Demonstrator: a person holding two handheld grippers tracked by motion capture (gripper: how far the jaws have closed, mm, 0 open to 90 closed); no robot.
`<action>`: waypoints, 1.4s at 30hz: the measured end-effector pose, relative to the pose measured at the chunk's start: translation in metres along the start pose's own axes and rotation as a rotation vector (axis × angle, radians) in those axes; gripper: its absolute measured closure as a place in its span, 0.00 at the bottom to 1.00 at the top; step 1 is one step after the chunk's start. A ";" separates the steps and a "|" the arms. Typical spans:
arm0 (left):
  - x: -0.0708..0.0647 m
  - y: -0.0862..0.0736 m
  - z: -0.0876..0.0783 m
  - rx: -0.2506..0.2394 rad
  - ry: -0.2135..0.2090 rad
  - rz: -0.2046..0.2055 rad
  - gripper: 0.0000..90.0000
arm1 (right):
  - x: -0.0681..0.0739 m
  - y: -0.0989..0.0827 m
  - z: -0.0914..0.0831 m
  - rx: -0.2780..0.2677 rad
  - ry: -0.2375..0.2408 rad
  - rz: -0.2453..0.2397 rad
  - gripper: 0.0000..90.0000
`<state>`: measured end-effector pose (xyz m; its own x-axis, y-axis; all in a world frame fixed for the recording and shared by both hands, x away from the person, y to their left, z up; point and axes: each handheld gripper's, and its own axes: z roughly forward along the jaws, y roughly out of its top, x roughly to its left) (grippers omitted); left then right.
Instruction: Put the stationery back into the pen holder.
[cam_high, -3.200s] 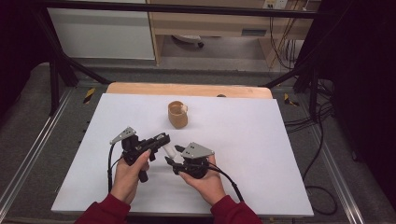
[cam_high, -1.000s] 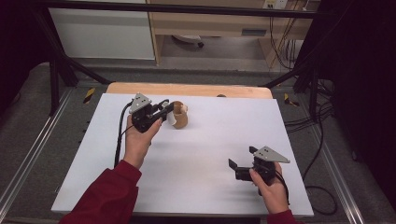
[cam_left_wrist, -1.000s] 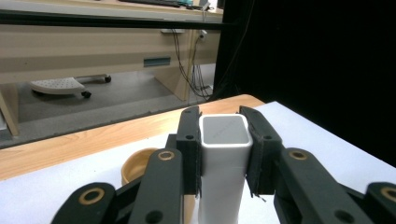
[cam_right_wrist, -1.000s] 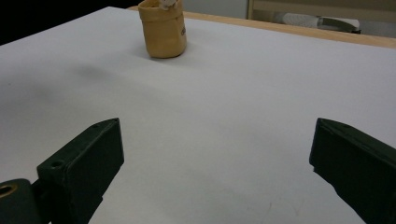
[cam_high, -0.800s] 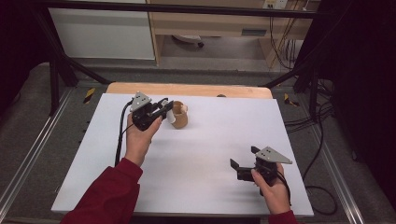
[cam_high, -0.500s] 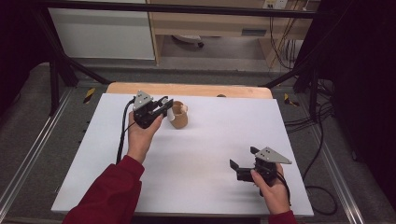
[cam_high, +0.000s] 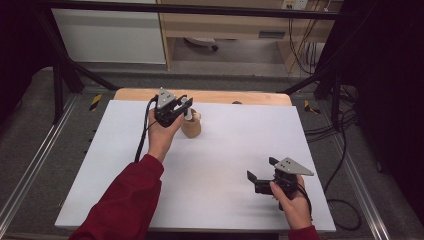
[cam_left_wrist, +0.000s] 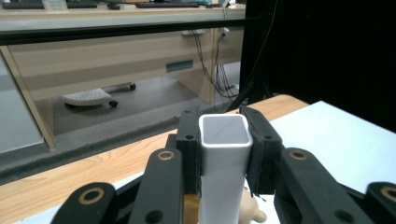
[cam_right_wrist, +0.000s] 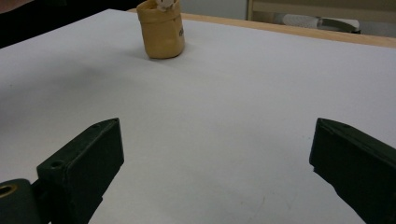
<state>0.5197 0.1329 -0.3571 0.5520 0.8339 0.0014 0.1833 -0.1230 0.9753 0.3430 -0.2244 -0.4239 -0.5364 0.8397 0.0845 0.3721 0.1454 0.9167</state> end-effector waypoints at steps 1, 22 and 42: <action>0.001 -0.001 0.002 0.001 0.003 -0.003 0.78 | -0.001 0.000 0.000 0.000 0.001 0.001 0.04; -0.001 -0.014 -0.059 0.001 -0.010 -0.038 0.11 | -0.001 0.001 -0.001 0.000 0.007 -0.001 0.03; 0.010 -0.088 -0.182 0.011 -0.031 -0.103 0.06 | -0.008 -0.002 -0.013 -0.022 -0.043 -0.028 0.02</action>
<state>0.3610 0.2495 -0.4027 0.5543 0.8255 -0.1061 0.2495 -0.0432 0.9674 0.3367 -0.2387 -0.4216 -0.5129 0.8574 0.0420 0.3405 0.1582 0.9268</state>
